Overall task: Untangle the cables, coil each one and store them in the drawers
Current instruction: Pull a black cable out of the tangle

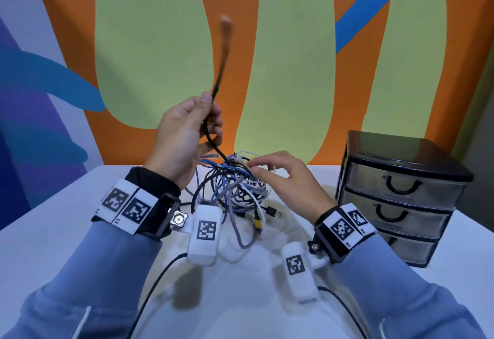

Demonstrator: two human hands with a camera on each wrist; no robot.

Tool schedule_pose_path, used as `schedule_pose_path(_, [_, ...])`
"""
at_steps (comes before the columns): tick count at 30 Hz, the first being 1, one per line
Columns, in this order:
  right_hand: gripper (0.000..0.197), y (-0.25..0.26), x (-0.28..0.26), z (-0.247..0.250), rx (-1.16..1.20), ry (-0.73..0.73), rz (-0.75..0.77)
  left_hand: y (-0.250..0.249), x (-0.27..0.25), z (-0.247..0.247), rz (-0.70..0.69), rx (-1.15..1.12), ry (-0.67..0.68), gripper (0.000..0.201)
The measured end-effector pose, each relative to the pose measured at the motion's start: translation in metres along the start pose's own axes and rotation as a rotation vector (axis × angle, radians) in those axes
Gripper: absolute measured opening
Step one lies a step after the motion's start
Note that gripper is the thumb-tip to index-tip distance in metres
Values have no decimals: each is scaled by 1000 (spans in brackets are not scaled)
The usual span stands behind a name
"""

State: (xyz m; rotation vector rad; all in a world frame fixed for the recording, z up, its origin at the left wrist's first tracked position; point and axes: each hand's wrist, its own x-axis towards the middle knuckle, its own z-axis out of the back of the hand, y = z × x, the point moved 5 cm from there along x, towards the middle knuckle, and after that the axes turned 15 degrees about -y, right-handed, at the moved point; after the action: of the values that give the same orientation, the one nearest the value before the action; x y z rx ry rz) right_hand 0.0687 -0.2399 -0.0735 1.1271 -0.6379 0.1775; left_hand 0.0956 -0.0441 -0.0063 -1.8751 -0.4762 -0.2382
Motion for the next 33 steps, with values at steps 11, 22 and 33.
schedule_pose_path(11, [45, 20, -13, -10, -114, 176, 158, 16, -9, -14, 99, 149, 72, 35])
schedule_pose_path(22, [20, 2, -3, -10, -150, 30, 148, 4, -7, 8, -224, 1064, 336, 57])
schedule_pose_path(33, [20, 3, -2, -9, 132, 111, 23, 9, -10, -7, -441, 952, 306, 23])
